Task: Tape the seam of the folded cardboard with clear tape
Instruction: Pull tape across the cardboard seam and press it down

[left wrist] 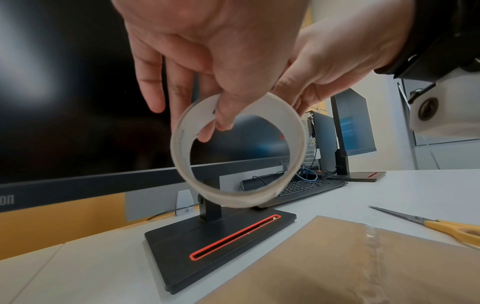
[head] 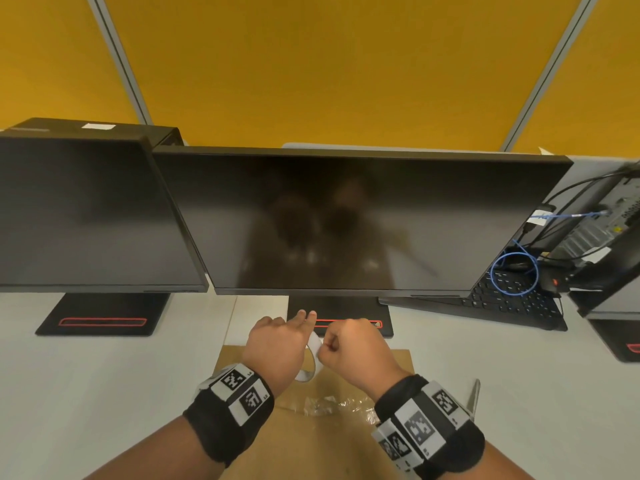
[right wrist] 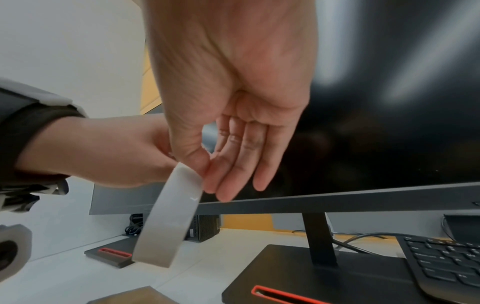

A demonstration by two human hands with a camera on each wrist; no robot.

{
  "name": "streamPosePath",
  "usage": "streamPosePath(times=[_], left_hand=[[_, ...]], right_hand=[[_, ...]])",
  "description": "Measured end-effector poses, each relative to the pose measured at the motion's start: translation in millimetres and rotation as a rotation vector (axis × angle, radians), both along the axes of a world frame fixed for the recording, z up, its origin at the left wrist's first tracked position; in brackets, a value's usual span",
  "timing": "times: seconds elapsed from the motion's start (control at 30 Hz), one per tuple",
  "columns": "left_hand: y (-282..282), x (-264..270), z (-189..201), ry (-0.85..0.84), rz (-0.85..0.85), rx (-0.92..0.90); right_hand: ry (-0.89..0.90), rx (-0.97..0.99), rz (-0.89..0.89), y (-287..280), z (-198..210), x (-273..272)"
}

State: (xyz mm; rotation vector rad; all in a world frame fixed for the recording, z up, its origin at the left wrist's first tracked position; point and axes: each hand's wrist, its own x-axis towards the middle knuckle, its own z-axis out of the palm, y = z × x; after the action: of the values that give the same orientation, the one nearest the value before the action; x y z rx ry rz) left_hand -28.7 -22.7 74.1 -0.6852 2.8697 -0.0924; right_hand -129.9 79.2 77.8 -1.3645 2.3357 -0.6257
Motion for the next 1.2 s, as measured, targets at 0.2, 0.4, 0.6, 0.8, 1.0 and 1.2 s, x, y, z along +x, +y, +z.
streamPosePath(times=[0.2, 0.4, 0.6, 0.8, 1.0, 1.2], left_hand=[[-3.3, 2.2, 1.1, 0.022, 0.006, -0.004], [-3.4, 1.9, 7.5, 0.094, -0.042, 0.020], [0.1, 4.7, 6.1, 0.075, -0.079, 0.015], [3.8, 5.2, -0.3, 0.070, -0.070, -0.003], [-3.6, 7.1, 1.9, 0.144, -0.033, -0.011], [-4.3, 5.6, 6.4, 0.107, -0.030, -0.044]], right_hand=[[-0.248, -0.044, 0.033, 2.9, 1.2, -10.5], [-0.546, -0.125, -0.039, 6.4, 2.3, -16.9], [-0.496, -0.123, -0.078, 9.7, 1.2, -10.0], [-0.424, -0.154, -0.153, 11.2, -4.1, -2.6], [-0.643, -0.255, -0.221, 15.9, -9.0, -5.8], [-0.638, -0.282, -0.230, 14.2, -8.3, -1.7]])
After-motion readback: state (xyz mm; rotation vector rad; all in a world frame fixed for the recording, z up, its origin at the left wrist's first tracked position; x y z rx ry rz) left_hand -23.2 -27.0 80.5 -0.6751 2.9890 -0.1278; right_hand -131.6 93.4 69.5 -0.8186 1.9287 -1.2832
